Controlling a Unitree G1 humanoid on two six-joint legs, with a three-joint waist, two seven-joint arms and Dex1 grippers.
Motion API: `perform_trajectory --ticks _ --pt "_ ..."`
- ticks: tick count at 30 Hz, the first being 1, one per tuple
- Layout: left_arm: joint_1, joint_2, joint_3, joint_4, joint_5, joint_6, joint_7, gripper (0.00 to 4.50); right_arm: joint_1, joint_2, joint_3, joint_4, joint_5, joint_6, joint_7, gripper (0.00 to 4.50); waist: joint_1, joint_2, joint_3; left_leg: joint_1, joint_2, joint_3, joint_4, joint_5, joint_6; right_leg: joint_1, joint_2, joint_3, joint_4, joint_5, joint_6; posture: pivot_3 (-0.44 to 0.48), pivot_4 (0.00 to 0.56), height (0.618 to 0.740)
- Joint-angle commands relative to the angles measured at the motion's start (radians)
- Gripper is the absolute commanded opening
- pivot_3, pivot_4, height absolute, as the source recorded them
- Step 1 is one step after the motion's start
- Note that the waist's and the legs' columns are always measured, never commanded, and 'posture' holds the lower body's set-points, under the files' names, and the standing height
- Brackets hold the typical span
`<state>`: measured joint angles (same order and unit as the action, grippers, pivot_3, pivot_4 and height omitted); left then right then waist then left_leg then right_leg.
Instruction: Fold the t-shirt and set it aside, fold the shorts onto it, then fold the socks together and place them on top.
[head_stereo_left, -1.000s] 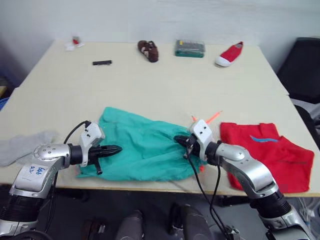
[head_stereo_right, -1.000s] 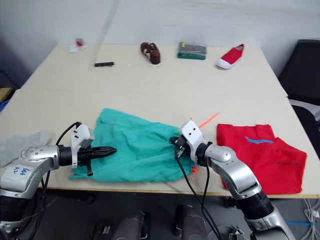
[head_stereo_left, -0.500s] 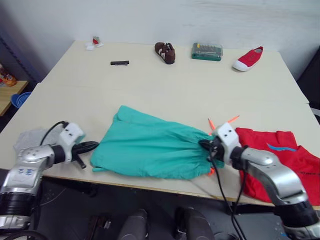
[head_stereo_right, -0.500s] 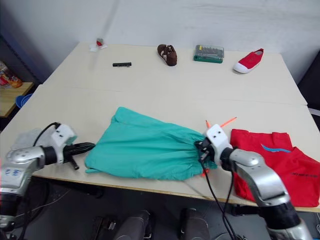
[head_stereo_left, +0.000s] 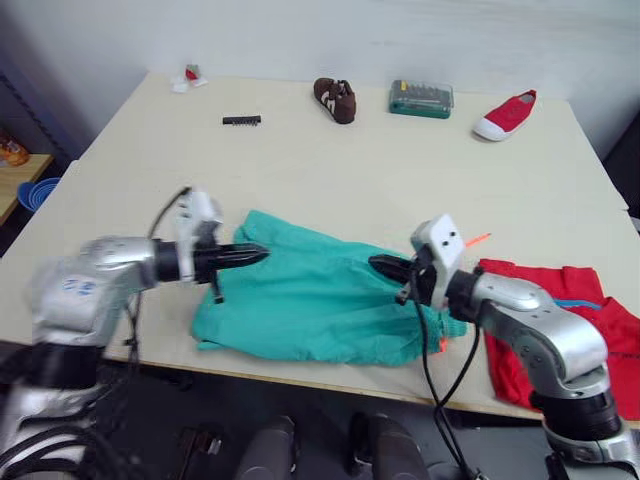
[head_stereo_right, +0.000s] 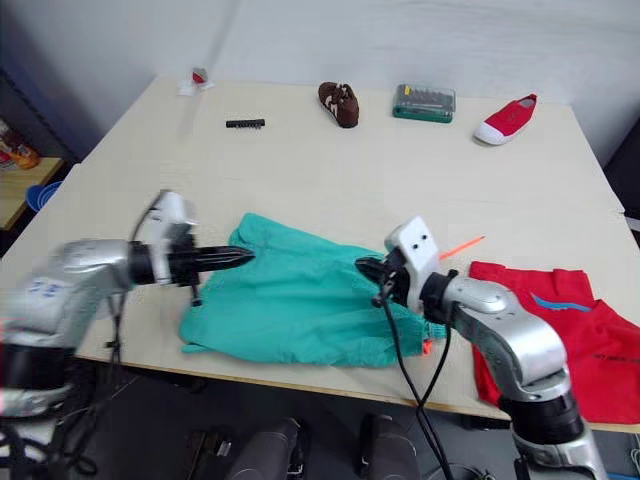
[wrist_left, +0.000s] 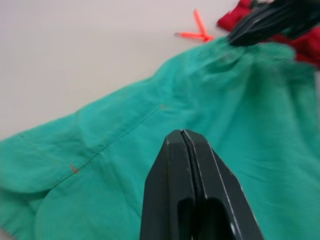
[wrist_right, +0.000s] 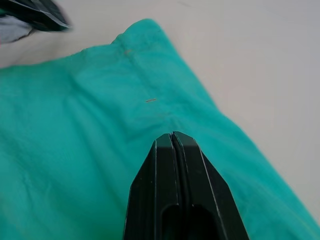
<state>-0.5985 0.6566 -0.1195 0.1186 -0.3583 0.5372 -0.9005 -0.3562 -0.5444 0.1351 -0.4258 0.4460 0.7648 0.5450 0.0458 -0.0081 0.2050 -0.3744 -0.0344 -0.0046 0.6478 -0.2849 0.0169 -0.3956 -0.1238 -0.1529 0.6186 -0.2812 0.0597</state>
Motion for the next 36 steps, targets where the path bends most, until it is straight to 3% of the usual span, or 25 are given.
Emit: perform_trajectory --ticks 1,5,11,14,17,22,25,30,34,36 --pt "-0.085 -0.059 -0.067 0.246 0.163 -0.190 0.056 0.00 -0.007 -0.004 0.083 0.070 -0.162 -0.087 -0.057 0.03 -0.002 -0.003 0.001 0.000 0.000 0.002 0.000 0.000 0.000 -0.001 0.000 0.003 0.001 0.000 0.000 0.000 0.150 0.740" --pt "-0.176 -0.139 -0.054 0.510 0.239 -0.322 0.149 0.00 0.010 0.029 0.098 0.161 -0.260 -0.124 -0.131 0.03 -0.002 -0.005 0.002 0.000 0.002 0.008 0.001 -0.001 0.001 -0.005 0.004 0.010 0.002 0.001 0.001 0.000 0.150 0.740" --pt "-0.199 -0.115 0.005 0.660 0.254 -0.430 0.131 0.00 0.125 -0.002 -0.061 0.065 -0.223 -0.077 -0.129 0.03 -0.003 -0.006 0.001 0.004 0.004 0.014 0.001 -0.002 0.002 -0.004 0.006 0.018 0.001 0.002 0.003 0.000 0.150 0.740" --pt "-0.177 -0.088 0.067 0.556 0.176 -0.408 0.032 0.00 0.195 -0.023 -0.184 -0.076 -0.101 -0.051 -0.056 0.03 -0.001 -0.005 0.001 0.003 0.006 0.015 0.002 -0.004 0.002 -0.004 0.007 0.018 0.000 0.003 0.004 0.000 0.150 0.740" --pt "-0.126 -0.054 0.112 0.319 0.056 -0.272 -0.091 0.00 0.265 -0.069 -0.256 -0.224 0.016 -0.031 0.035 0.03 -0.002 -0.005 0.001 0.003 0.008 0.016 0.002 -0.006 0.001 -0.005 0.009 0.019 -0.001 0.003 0.004 0.000 0.150 0.740" --pt "-0.016 0.013 0.078 -0.032 -0.108 -0.025 -0.270 0.00 0.346 -0.105 -0.228 -0.331 0.107 0.017 0.085 0.03 -0.004 -0.005 0.001 0.002 0.012 0.015 0.002 -0.009 0.000 -0.004 0.012 0.019 -0.007 0.003 0.004 0.000 0.150 0.740" --pt "0.027 0.018 -0.009 -0.082 -0.041 -0.068 -0.308 0.00 0.381 -0.155 -0.119 -0.295 0.003 -0.006 0.072 0.03 -0.005 -0.004 0.001 0.004 0.012 0.018 0.003 -0.012 0.003 -0.001 0.011 0.020 -0.009 0.003 0.003 0.000 0.150 0.740" --pt "0.016 -0.024 -0.141 0.080 0.152 -0.286 -0.291 0.00 0.417 -0.213 -0.030 -0.226 -0.159 -0.084 0.035 0.03 0.007 -0.004 0.002 0.003 0.012 0.019 0.005 -0.013 0.005 -0.001 0.011 0.021 -0.009 0.003 0.004 0.000 0.150 0.740" --pt "-0.040 -0.018 -0.220 0.324 0.342 -0.577 -0.245 0.00 0.550 -0.215 -0.165 -0.308 -0.119 -0.109 0.055 0.03 0.020 -0.005 0.001 0.003 0.013 0.018 0.004 -0.015 0.008 -0.001 0.012 0.020 -0.009 0.003 0.003 0.000 0.150 0.740" --pt "-0.054 -0.034 -0.187 0.339 0.302 -0.575 -0.261 0.00 0.613 -0.178 -0.269 -0.376 -0.042 -0.094 0.057 0.03 0.027 -0.003 0.000 0.004 0.012 0.019 0.005 -0.015 0.008 0.000 0.012 0.020 -0.010 0.003 0.004 0.000 0.150 0.740"
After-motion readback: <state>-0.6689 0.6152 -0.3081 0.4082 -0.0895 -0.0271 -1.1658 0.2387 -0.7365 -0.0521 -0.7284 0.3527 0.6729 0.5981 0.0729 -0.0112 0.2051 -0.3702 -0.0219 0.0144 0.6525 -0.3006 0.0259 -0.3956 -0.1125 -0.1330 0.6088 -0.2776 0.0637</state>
